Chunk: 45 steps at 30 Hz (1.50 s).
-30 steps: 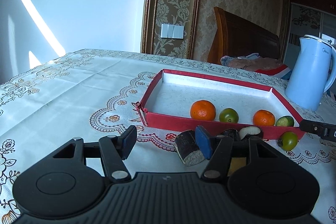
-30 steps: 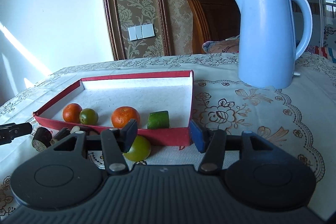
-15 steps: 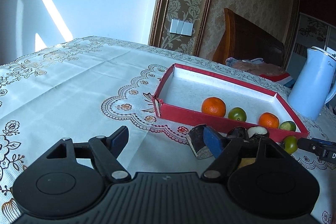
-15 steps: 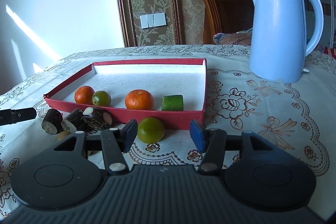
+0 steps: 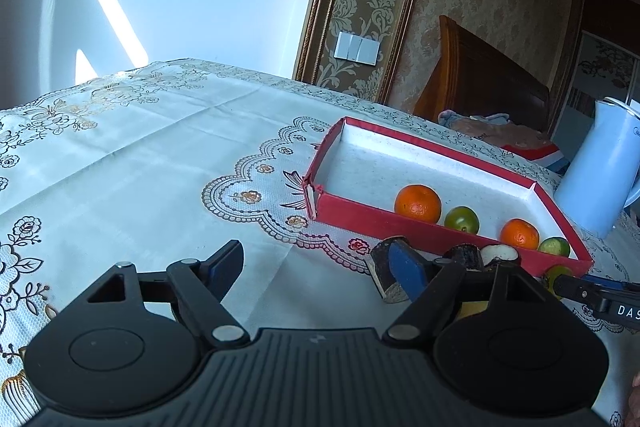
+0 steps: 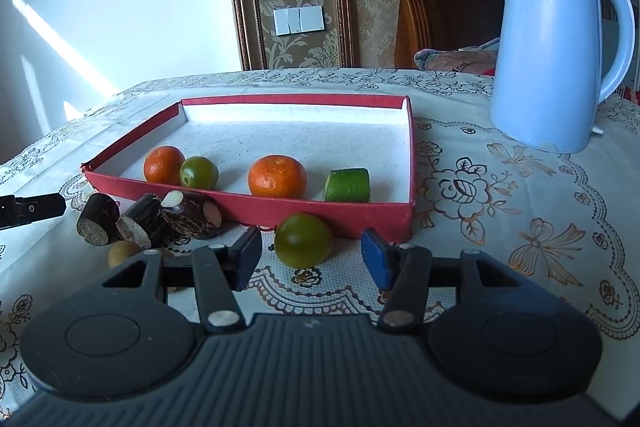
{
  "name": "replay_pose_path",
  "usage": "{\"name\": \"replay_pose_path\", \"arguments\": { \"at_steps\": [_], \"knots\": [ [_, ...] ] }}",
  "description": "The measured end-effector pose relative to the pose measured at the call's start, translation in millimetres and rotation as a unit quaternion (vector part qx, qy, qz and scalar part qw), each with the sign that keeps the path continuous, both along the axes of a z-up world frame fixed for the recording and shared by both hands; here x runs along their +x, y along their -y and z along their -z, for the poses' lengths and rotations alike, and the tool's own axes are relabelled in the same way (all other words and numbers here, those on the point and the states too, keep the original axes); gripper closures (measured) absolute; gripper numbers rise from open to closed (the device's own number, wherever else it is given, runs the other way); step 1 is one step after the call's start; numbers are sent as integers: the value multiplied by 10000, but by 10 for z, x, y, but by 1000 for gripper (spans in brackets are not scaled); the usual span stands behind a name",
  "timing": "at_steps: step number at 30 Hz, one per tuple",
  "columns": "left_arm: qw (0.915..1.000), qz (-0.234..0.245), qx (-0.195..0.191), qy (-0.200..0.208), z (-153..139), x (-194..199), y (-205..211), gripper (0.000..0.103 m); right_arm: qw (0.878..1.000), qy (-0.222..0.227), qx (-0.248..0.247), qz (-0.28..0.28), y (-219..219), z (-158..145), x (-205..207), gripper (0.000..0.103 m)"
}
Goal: Organize fruits
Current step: 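Grasp a green lime with the right tool while the left tool moves toward a dark cylinder piece, then close the left tool on the dark cylinder piece with white cut face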
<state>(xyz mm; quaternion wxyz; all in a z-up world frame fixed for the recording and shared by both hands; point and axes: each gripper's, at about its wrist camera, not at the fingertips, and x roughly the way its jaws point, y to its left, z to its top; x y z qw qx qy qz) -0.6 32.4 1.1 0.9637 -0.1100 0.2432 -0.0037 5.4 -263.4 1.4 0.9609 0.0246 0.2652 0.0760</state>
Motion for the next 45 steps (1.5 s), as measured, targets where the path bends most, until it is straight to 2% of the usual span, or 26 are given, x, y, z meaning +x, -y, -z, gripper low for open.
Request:
{"name": "replay_pose_path", "arguments": {
  "at_steps": [10, 11, 12, 14, 25, 30, 34, 42, 45],
  "knots": [
    [9999, 72, 0, -108, 24, 31, 3, 22, 9997, -152, -173, 26, -84, 21, 72, 51],
    [9999, 100, 31, -115, 25, 33, 18, 22, 9996, -193, -204, 54, -91, 26, 84, 54],
    [9998, 125, 69, -115, 24, 30, 33, 22, 9994, -248, -224, 53, -100, 32, 100, 64],
    [9996, 208, 155, -93, 21, 21, 71, 22, 9992, -321, -222, 13, -106, 48, 123, 70],
    [9963, 447, 715, -133, 10, 74, 301, 22, 9993, -346, -156, 11, -90, 65, 128, 71],
    [9974, 387, 594, -154, -26, 154, 332, 22, 9993, -354, -103, -11, -71, 69, 131, 71],
    [9969, 405, 645, -182, -40, 224, 403, 22, 9993, -350, -89, -14, -68, 69, 131, 71],
    [9949, 250, 764, -618, 42, 419, 489, 22, 9994, -342, -55, -20, -64, 67, 125, 71],
    [9945, 267, 763, -666, 57, 443, 501, 22, 9994, -341, -45, -25, -65, 66, 126, 71]
  ]
}}
